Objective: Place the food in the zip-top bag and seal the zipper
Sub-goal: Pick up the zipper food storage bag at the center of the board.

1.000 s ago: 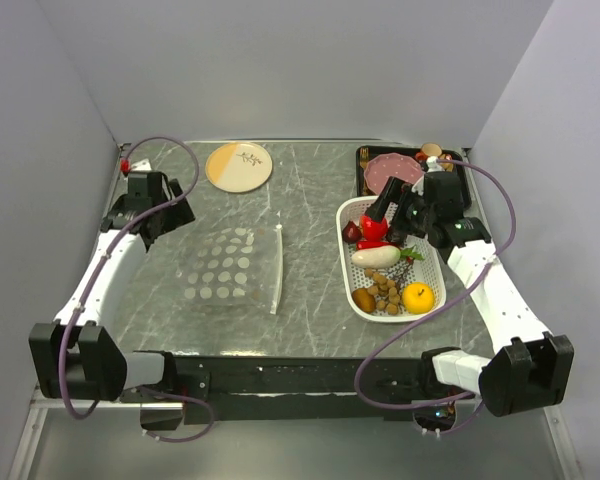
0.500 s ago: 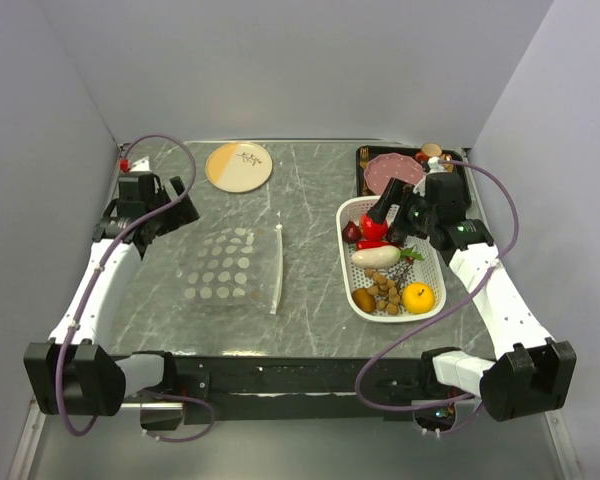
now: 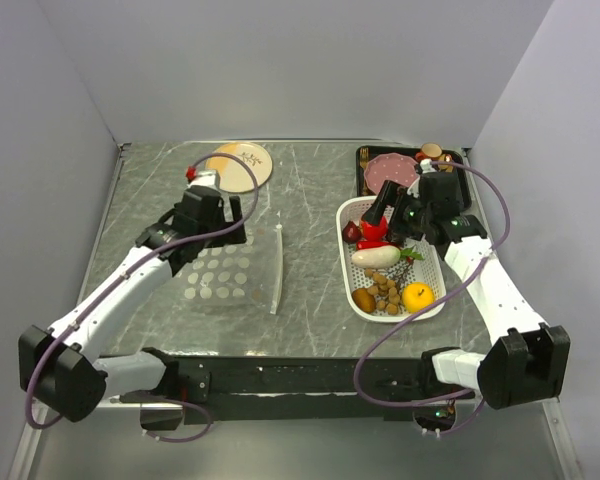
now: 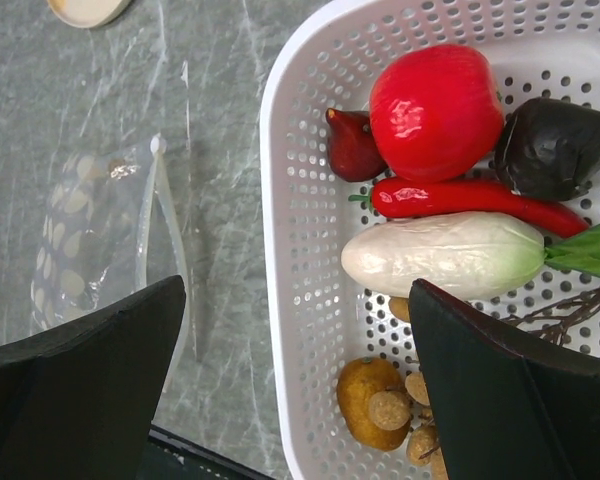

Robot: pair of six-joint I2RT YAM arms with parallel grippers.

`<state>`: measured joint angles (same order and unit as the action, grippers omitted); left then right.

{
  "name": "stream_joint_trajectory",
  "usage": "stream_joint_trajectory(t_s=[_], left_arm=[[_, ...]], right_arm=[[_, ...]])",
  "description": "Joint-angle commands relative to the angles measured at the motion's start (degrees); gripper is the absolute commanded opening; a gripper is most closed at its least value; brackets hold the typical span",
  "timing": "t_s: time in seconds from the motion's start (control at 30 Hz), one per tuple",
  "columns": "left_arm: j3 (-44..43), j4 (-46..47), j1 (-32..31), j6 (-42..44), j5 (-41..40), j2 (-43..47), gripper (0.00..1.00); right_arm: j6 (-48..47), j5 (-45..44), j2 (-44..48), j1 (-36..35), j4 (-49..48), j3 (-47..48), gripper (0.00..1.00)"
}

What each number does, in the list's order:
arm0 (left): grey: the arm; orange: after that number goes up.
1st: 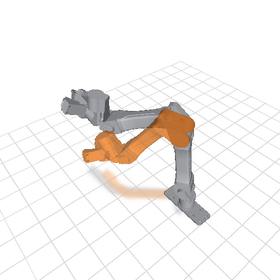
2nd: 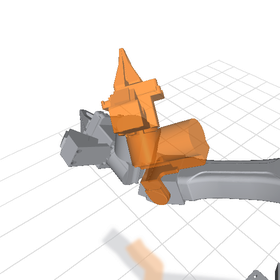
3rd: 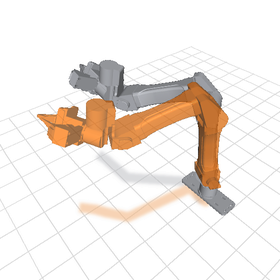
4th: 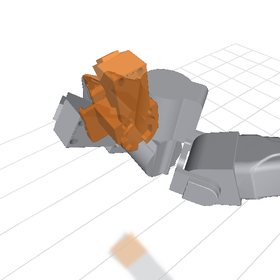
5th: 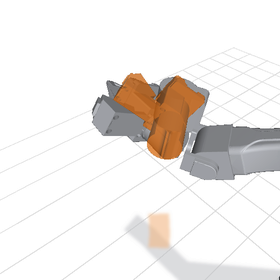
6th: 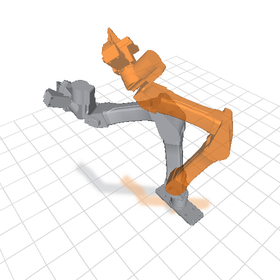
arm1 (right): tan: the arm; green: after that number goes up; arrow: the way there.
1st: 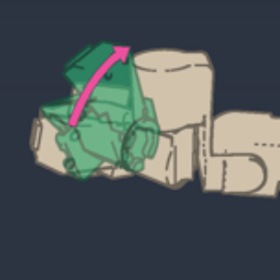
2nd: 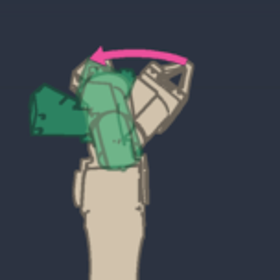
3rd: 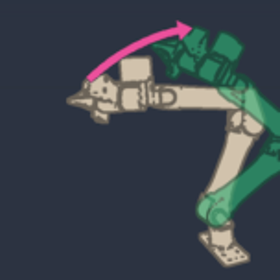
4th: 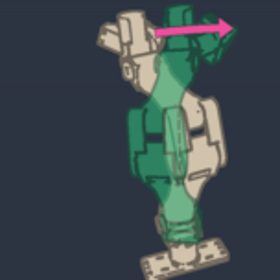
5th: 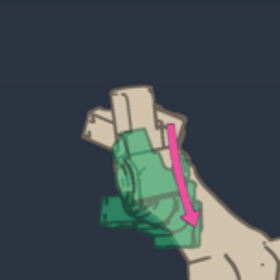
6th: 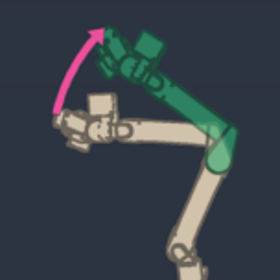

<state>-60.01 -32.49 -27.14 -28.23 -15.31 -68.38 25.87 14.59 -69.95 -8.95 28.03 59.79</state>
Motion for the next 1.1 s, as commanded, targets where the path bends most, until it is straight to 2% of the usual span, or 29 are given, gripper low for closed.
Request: stream_joint_trajectory(t_s=[0.0,0.13,0.33,0.43,0.63,0.77,0.93,1.07], left_arm=[[-2.0,-2.1,-4.9,-3.1,-7.7,-2.8,0.99],[-2.6,-4.4,-7.6,-4.6,-10.3,-6.9,0.99],[-3.6,-6.4,-10.5,-6.7,-10.9,-8.6,0.99],[-4.8,-9.5,-14.0,-8.7,-12.5,-11.4,0.99],[-8.9,-8.8,-18.2,-10.3,-11.1,-15.8,0.93],[-10.1,-9.3,-19.7,-12.7,-12.4,-19.2,0.82],[-12.3,-7.9,-21.6,-13.1,-10.6,-22.6,0.82],[-13.2,-7.7,-22.5,-13.4,-9.9,-24.8,0.77]], right_arm=[[-0.5,0.9,-0.1,0.3,-0.9,2.6,1.0],[-0.8,0.8,-0.3,0.3,-0.3,2.7,1.0],[-0.9,2.7,0.7,0.2,0.2,1.9,1.0],[-1.3,2.9,-0.2,0.2,0.9,3.4,1.0],[-0.6,3.7,-1.2,0.2,0.4,4.0,1.0],[-0.3,2.7,-1.2,0.2,0.5,3.1,1.0],[-0.3,0.6,0.4,0.2,-0.2,0.8,1.0],[-0.5,0.2,0.3,0.2,0.4,-0.1,1.0]])
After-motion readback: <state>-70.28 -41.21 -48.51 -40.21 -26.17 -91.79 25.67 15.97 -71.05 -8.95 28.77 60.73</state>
